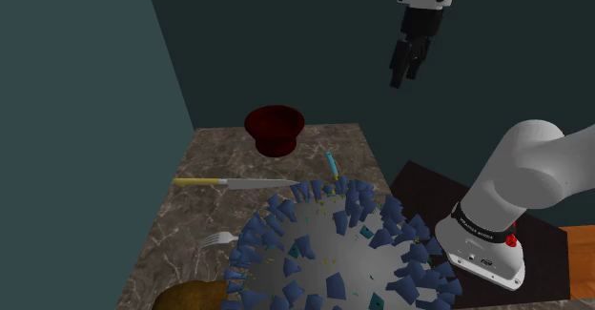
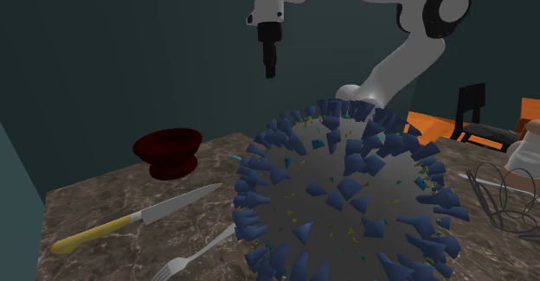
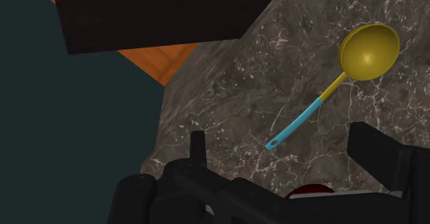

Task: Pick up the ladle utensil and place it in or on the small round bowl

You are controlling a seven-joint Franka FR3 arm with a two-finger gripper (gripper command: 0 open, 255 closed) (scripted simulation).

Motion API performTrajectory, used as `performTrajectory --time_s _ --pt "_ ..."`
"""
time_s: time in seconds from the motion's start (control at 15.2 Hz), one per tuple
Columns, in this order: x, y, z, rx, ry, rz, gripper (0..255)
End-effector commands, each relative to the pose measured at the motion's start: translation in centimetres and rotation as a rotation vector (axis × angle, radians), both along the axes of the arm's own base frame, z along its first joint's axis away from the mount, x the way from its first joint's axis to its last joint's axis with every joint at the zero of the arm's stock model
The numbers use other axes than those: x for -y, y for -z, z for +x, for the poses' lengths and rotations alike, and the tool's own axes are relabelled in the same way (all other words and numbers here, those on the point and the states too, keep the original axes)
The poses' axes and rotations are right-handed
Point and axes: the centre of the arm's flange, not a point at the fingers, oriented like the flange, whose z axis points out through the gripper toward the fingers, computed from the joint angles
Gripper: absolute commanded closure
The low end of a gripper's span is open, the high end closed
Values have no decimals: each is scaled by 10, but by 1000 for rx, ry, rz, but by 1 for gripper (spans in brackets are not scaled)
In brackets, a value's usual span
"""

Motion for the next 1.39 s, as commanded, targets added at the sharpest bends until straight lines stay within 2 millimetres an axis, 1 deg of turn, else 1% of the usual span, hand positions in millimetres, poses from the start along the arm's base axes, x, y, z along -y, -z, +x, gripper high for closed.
performTrajectory --time_s 0.0,0.33,0.66,0.99,1.32 --pt "0 0 0 0 0 0 0" --pt "-39 49 -9 0 174 23 0" --pt "-81 98 -11 -1 349 45 0" --pt "-123 146 -6 -1 523 68 0" --pt "-165 192 7 -2 697 91 0"
